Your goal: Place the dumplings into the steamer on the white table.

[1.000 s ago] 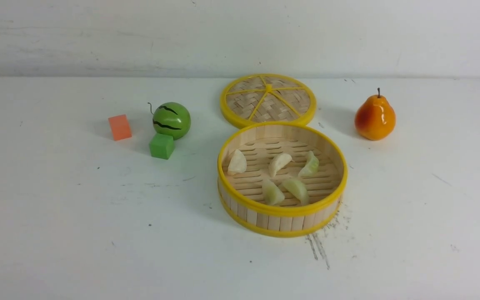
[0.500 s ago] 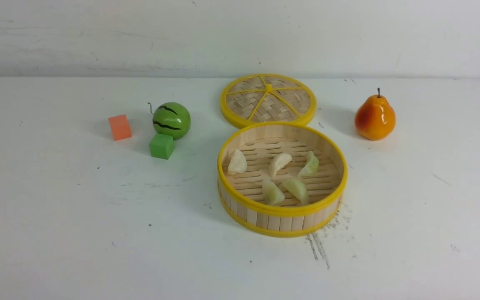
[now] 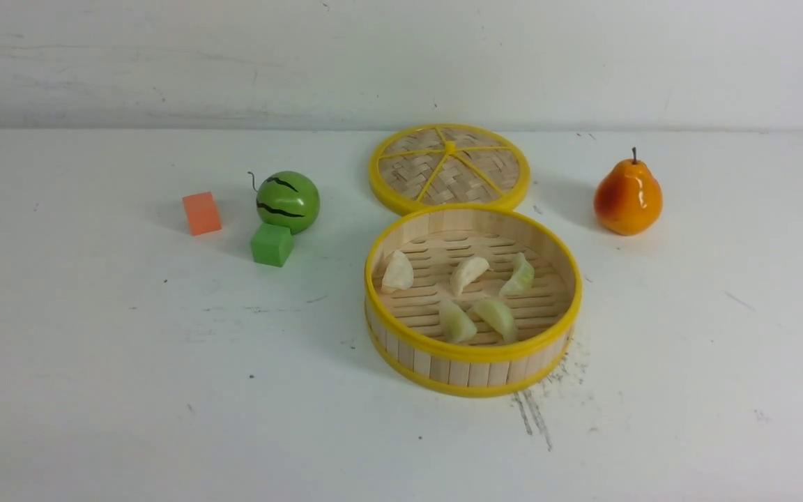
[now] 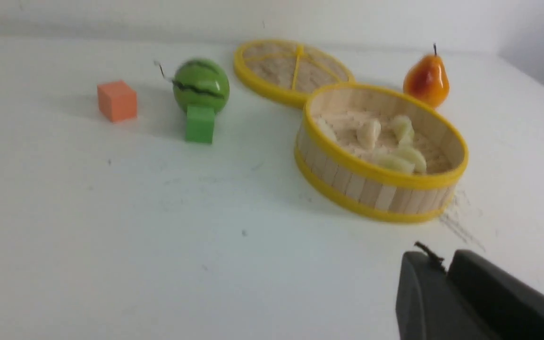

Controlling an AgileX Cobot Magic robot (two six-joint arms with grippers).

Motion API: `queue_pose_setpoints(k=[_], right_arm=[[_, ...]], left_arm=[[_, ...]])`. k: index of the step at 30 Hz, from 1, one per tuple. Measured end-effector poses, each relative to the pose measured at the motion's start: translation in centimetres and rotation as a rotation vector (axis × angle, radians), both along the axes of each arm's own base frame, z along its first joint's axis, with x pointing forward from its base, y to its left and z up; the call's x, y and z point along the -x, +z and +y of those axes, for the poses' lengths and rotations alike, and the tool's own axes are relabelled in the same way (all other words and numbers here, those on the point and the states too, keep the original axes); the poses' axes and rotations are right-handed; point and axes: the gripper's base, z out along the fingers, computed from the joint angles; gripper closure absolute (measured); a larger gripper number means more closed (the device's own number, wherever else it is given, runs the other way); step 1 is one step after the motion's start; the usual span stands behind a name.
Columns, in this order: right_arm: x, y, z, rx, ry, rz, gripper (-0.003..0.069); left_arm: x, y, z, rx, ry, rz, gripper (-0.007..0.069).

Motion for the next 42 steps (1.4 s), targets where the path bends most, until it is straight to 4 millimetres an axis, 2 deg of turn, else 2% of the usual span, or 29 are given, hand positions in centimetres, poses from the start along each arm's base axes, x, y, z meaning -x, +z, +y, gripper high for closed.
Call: queue_pose_setpoints(k=[1, 3, 7, 11, 15, 17, 23, 31, 42], right_arm=[[0.0, 0.0, 0.0, 0.000, 0.000, 0.000, 0.0648], [0.0, 0.0, 0.0, 0.000, 0.000, 0.000, 0.0645], [0.0, 0.0, 0.0, 0.002, 0.000, 0.000, 0.0639], [0.0, 0.0, 0.0, 0.003, 0.001, 0.000, 0.0636], [0.0, 0.0, 0.0, 0.003, 0.001, 0.000, 0.0636], [0.0, 0.0, 0.0, 0.004, 0.001, 0.000, 0.0636], [0.0, 0.0, 0.0, 0.004, 0.001, 0.000, 0.0633], [0.0, 0.0, 0.0, 0.004, 0.001, 0.000, 0.0620], [0.0, 0.0, 0.0, 0.004, 0.001, 0.000, 0.0614]], left_arm=[[-0.4, -0.3, -0.1, 0.023, 0.042, -0.039, 0.0638], [-0.8, -0.8, -0.1, 0.043, 0.089, -0.073, 0.0638], [-1.8, -3.3, 0.5, 0.086, 0.294, -0.110, 0.0638], [-2.3, -6.2, 1.0, 0.079, 0.412, -0.051, 0.0638], [-2.6, -8.9, 1.2, 0.066, 0.442, 0.041, 0.0638], [-2.6, -9.5, 1.2, 0.060, 0.444, 0.078, 0.0638], [-2.4, -10.7, 1.1, 0.007, 0.437, 0.190, 0.0638], [-2.3, -10.8, 0.8, -0.046, 0.368, 0.191, 0.0638], [-2.3, -10.8, 0.8, -0.046, 0.363, 0.191, 0.0638]])
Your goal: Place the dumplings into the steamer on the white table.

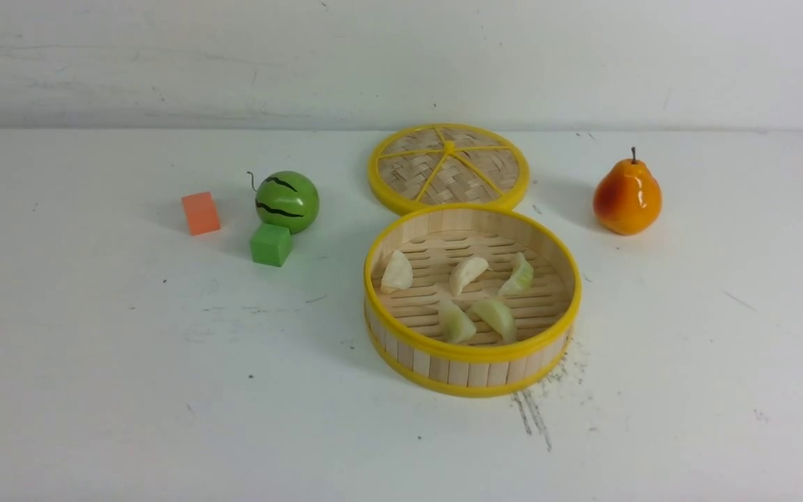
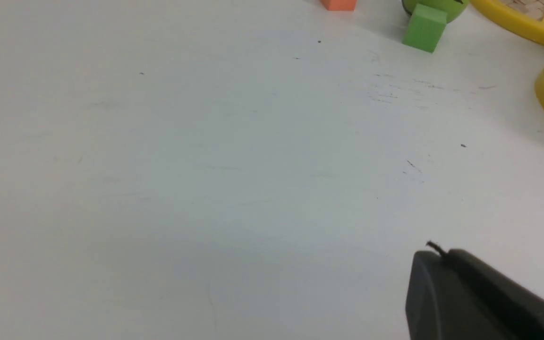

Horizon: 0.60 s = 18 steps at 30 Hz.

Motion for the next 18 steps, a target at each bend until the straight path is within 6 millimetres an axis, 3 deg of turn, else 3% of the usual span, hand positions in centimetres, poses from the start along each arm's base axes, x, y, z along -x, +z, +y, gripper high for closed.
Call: queue_pose_setpoints(k=[18], right_arm=[[0.00, 0.00, 0.00, 0.000, 0.000, 0.000, 0.0594]], left_arm=[[0.00, 0.00, 0.00, 0.000, 0.000, 0.000, 0.0638]])
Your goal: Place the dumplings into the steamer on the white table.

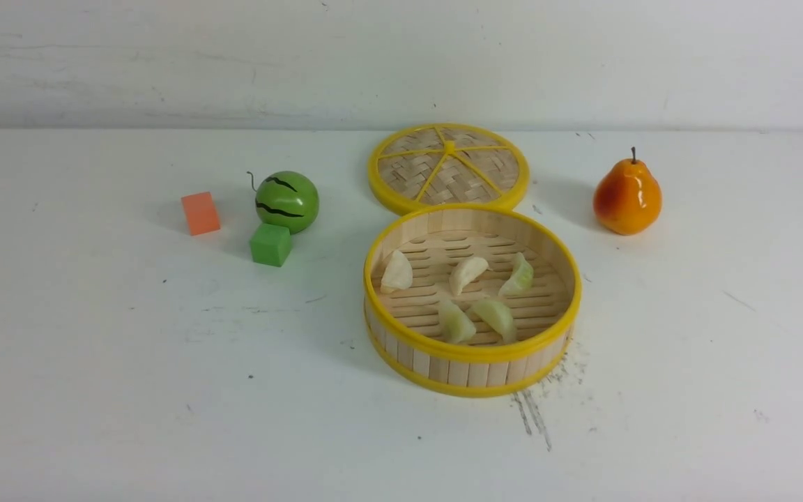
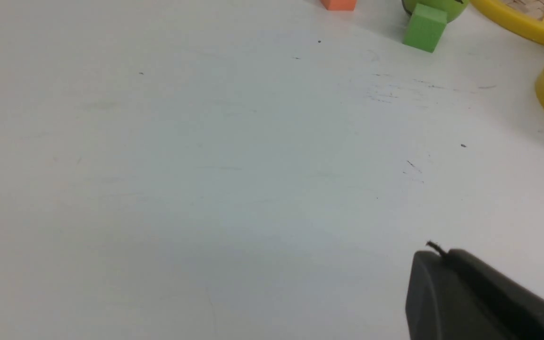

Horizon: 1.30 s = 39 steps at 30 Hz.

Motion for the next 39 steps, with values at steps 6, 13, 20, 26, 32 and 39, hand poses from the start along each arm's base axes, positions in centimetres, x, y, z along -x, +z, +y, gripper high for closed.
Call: queue_pose_setpoints(k=[6, 13, 20, 26, 32, 39], right_arm=[[0.00, 0.00, 0.00, 0.000, 0.000, 0.000, 0.0586], [0.00, 0.00, 0.00, 0.000, 0.000, 0.000, 0.0576], [0.00, 0.00, 0.00, 0.000, 0.000, 0.000, 0.0572], [0.00, 0.00, 0.00, 0.000, 0.000, 0.000, 0.0566], [0.00, 0.00, 0.00, 0.000, 0.000, 0.000, 0.0564], [0.00, 0.00, 0.00, 0.000, 0.000, 0.000, 0.0560]], left_arm=[[0.00, -0.01, 0.00, 0.000, 0.000, 0.001, 0.0638], [0.00, -0.01, 0.00, 0.000, 0.000, 0.001, 0.0636], [0.00, -0.01, 0.00, 0.000, 0.000, 0.001, 0.0629], [0.00, -0.01, 0.00, 0.000, 0.000, 0.001, 0.0624], [0.00, -0.01, 0.00, 0.000, 0.000, 0.001, 0.0618], [0.00, -0.01, 0.00, 0.000, 0.000, 0.001, 0.0616]])
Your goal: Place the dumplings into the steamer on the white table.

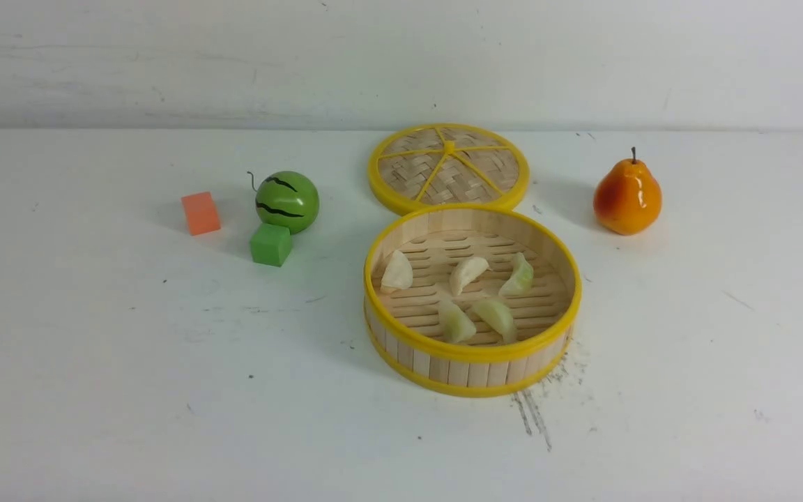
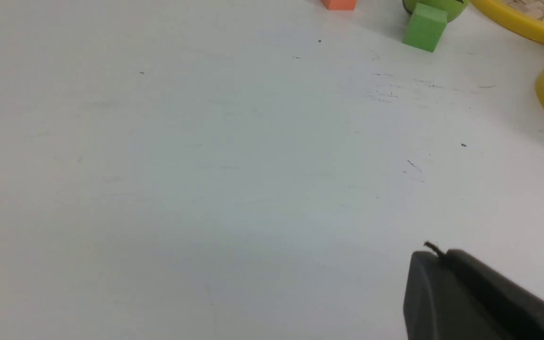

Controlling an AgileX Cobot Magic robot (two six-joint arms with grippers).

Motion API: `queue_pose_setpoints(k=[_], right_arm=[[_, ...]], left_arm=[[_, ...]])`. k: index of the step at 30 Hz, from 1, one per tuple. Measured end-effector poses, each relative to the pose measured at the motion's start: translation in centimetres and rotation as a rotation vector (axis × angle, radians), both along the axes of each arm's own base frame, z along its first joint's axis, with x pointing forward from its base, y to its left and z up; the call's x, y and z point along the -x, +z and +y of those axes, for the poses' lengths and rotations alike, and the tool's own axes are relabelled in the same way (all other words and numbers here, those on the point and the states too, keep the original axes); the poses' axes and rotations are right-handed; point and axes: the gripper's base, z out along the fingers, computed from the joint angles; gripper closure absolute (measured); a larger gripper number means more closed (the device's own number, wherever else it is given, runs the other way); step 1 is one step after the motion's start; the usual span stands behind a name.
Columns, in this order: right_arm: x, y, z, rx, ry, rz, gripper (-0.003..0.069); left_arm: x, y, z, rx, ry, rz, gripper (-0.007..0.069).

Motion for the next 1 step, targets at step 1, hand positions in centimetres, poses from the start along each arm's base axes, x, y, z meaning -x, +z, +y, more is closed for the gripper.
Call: queue_pose_setpoints(k=[1], right_arm=[[0.00, 0.00, 0.00, 0.000, 0.000, 0.000, 0.0559]], left_arm=[[0.00, 0.00, 0.00, 0.000, 0.000, 0.000, 0.0615]])
